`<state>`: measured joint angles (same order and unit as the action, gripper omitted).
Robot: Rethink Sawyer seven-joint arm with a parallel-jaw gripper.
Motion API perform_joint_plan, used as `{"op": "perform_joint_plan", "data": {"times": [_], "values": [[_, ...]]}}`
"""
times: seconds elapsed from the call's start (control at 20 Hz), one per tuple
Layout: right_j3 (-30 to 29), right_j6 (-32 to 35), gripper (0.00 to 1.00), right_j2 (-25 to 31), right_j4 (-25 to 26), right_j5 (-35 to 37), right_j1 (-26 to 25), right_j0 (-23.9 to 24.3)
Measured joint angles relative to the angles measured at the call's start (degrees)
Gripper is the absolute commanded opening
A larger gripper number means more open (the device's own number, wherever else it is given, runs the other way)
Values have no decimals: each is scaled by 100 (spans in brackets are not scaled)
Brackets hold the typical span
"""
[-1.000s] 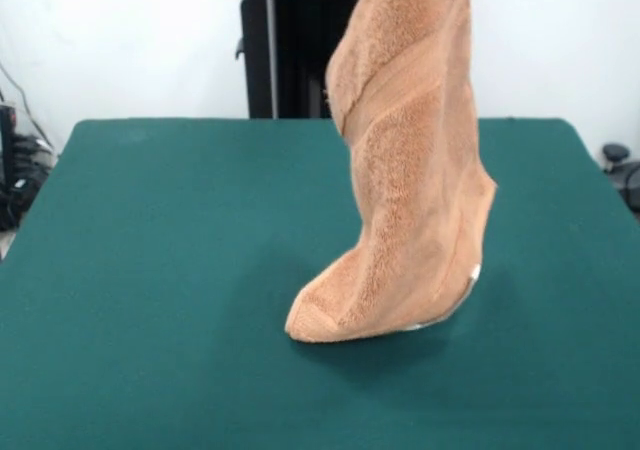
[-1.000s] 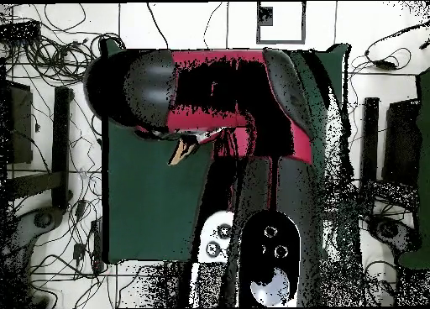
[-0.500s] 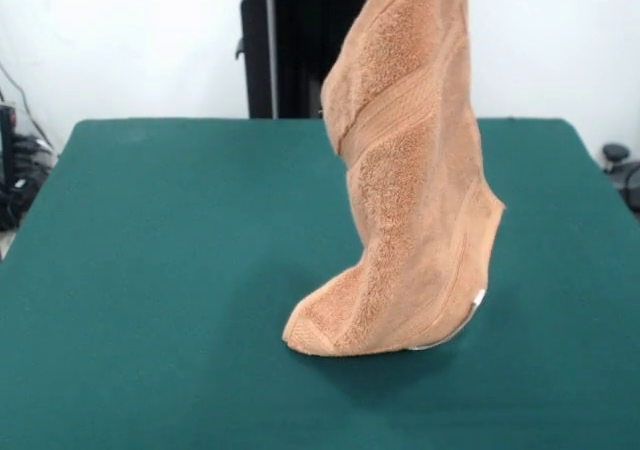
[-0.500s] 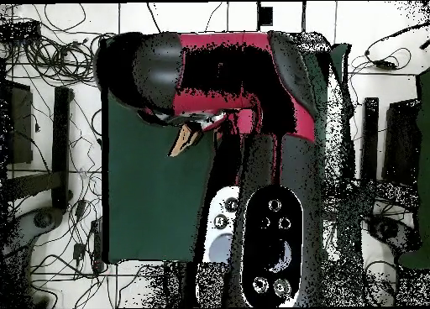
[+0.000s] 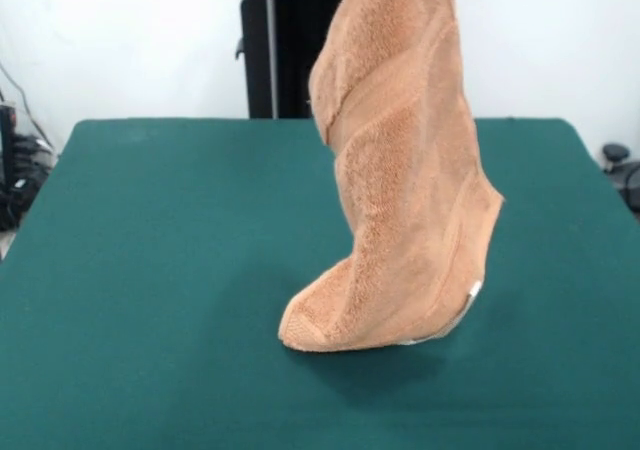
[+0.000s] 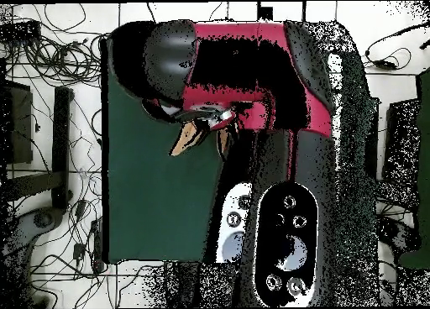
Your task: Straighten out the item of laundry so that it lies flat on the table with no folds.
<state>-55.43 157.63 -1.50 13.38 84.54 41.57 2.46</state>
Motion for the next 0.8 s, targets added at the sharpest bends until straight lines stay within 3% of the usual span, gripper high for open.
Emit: {"op": "perform_joint_plan", "data": {"times": [0.35, 0.8], "values": [[725, -527, 0, 272, 151, 880, -37, 225], [1535, -1466, 0, 588, 268, 1138, -182, 530]]}}
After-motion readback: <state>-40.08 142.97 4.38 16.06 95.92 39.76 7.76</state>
